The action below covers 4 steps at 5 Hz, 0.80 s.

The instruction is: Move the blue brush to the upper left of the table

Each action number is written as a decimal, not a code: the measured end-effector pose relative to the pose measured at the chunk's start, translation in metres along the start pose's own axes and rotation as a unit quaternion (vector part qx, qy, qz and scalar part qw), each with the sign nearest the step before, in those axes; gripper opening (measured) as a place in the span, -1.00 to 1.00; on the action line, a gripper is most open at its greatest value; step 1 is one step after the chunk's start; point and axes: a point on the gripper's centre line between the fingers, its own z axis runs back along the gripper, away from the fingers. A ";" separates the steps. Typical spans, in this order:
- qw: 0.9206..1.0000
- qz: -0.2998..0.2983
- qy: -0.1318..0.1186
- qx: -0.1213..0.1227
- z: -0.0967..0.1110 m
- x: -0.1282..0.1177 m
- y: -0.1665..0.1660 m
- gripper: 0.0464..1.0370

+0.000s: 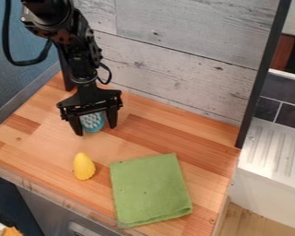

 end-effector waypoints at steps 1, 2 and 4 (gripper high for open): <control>1.000 -0.008 0.003 -0.001 0.004 -0.003 0.001 0.92; 1.000 -0.018 -0.007 -0.001 0.024 -0.001 -0.001 0.92; 0.997 -0.060 -0.047 0.004 0.074 -0.001 -0.010 0.92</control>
